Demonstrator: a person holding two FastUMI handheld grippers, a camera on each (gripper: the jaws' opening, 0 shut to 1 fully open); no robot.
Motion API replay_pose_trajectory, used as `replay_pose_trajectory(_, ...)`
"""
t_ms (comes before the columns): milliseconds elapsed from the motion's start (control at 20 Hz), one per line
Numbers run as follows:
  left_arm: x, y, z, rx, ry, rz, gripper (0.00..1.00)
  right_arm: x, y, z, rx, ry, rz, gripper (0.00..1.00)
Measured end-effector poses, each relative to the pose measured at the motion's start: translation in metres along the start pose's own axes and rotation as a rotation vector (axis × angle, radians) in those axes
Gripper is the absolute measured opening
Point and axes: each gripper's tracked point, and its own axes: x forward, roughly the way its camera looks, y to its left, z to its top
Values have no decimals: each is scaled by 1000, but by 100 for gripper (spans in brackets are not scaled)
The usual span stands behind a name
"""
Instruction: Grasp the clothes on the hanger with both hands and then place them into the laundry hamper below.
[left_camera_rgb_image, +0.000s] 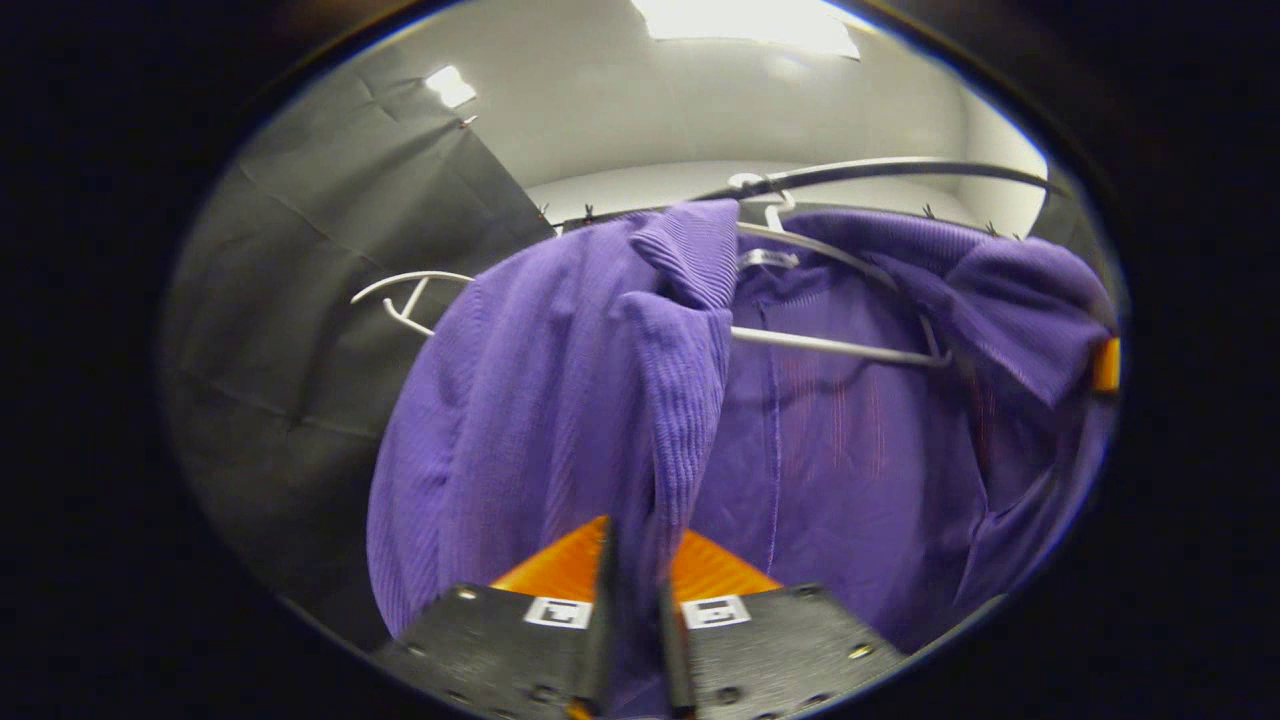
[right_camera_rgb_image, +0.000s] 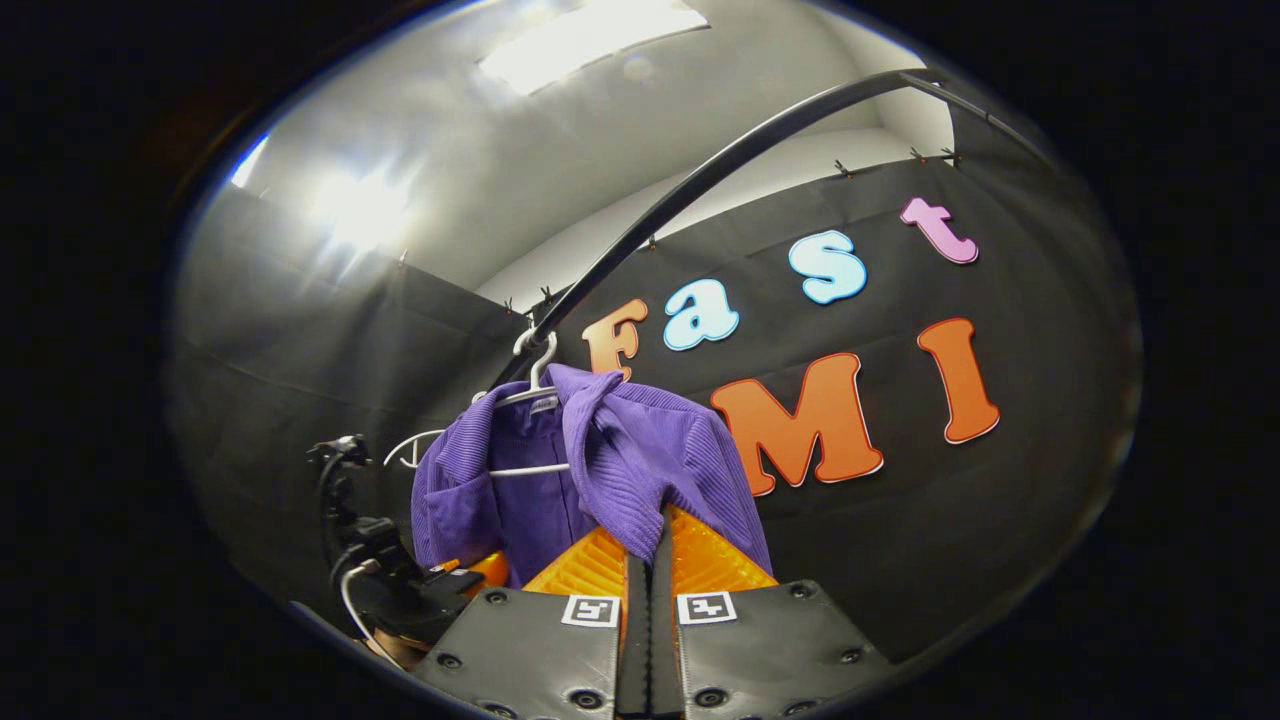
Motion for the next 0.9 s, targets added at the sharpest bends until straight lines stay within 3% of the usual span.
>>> replay_pose_trajectory(50, -9, 6, 10, 6, -7, -8, 4, 0, -1, 1, -6, -5, -7, 7)
replay_pose_trajectory(550, -16, 25, 109, 198, -121, -60, 1, 17, -8, 4, -52, -45, -50, 8)
replay_pose_trajectory(900, 17, 66, 208, 206, -208, 8, 1, 26, -22, 11, -30, -72, -85, 7)
